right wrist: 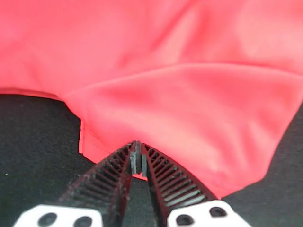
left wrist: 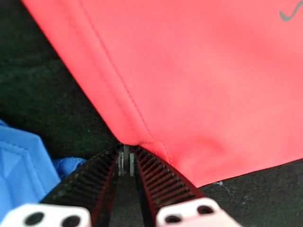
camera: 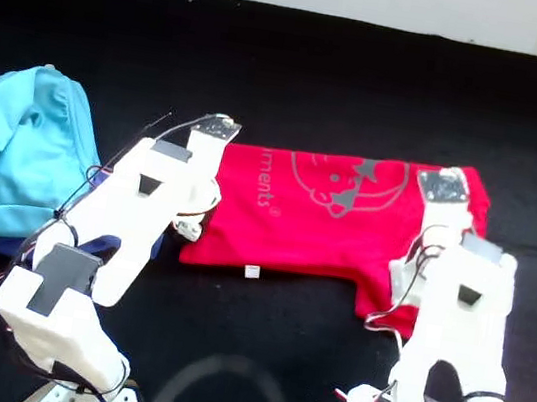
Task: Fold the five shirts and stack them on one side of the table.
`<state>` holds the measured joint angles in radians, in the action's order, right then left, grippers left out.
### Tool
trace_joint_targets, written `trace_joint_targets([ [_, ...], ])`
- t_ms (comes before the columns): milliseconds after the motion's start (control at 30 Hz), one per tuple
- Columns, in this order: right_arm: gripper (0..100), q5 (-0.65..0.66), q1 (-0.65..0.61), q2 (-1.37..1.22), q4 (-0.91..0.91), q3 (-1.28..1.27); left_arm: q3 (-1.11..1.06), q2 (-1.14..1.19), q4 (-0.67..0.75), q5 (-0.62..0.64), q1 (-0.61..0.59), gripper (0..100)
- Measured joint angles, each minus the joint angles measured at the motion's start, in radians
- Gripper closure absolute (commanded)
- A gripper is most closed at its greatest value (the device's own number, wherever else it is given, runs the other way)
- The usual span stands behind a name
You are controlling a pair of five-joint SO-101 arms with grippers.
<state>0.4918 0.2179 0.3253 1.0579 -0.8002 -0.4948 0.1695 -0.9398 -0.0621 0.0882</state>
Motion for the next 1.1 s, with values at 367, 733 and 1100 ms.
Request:
trace_joint_targets([
  [367, 99.1, 0.0, -0.014, 0.037, 0.06, 0.005, -0.017, -0.002, 0.023, 0.0, 0.0, 99],
  [733, 99.1, 0.0, -0.107, 0.117, 0.054, -0.018, -0.017, -0.002, 0.023, 0.0, 0.0, 99],
  [1100, 99.1, 0.0, -0.107, -0.12, -0.097, 0.006, -0.017, -0.002, 0.023, 0.0, 0.0, 99],
])
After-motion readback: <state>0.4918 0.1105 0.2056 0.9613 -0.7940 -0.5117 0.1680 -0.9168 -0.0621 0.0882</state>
